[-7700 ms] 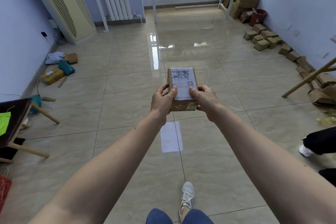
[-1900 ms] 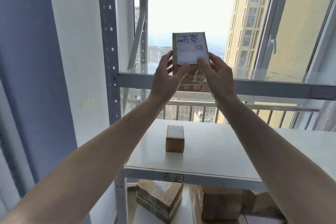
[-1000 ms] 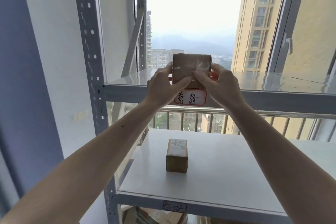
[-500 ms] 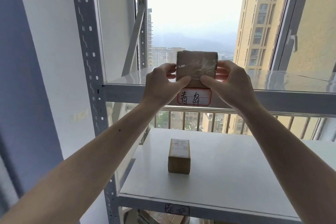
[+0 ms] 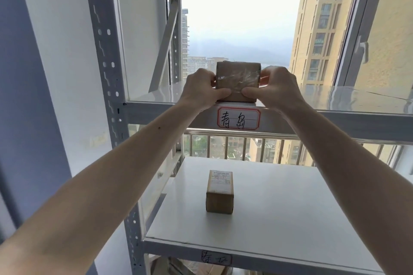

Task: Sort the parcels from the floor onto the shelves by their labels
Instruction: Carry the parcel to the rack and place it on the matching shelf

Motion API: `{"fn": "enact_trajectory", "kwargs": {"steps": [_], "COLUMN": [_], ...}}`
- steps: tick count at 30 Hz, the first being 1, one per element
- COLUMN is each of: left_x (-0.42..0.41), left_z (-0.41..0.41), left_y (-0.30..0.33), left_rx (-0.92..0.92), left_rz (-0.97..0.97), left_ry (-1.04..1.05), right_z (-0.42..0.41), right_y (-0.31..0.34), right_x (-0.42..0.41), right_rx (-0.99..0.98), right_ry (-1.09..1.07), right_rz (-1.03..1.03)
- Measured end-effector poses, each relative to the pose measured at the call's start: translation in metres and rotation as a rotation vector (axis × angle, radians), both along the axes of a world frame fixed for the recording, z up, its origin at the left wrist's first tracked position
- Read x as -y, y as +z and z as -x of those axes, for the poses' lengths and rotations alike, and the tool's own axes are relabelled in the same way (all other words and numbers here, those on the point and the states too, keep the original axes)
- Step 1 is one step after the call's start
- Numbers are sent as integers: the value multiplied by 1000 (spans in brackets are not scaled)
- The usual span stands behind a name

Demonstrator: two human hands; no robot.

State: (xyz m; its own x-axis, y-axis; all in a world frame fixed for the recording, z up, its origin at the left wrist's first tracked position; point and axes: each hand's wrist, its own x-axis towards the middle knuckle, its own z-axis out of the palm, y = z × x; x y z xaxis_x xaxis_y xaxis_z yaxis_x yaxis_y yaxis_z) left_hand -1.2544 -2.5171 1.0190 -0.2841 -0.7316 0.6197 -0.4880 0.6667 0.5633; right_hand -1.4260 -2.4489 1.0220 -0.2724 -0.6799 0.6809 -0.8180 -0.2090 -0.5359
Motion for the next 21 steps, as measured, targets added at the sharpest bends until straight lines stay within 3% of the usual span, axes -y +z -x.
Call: {"fn": "enact_trajectory", "kwargs": {"steps": [6,21], "left_x": [15,37], "left_z": [10,21], "left_y": [13,15], "left_rx": [95,77], "left_rz": [-40,-112], "left_ry": [49,69], "right_z": [3,1], "right_y": [8,13], "right_x": [17,32], "right_rx": [2,17], "right_ry": [-31,-75], "right_rz": [-79,-142]}}
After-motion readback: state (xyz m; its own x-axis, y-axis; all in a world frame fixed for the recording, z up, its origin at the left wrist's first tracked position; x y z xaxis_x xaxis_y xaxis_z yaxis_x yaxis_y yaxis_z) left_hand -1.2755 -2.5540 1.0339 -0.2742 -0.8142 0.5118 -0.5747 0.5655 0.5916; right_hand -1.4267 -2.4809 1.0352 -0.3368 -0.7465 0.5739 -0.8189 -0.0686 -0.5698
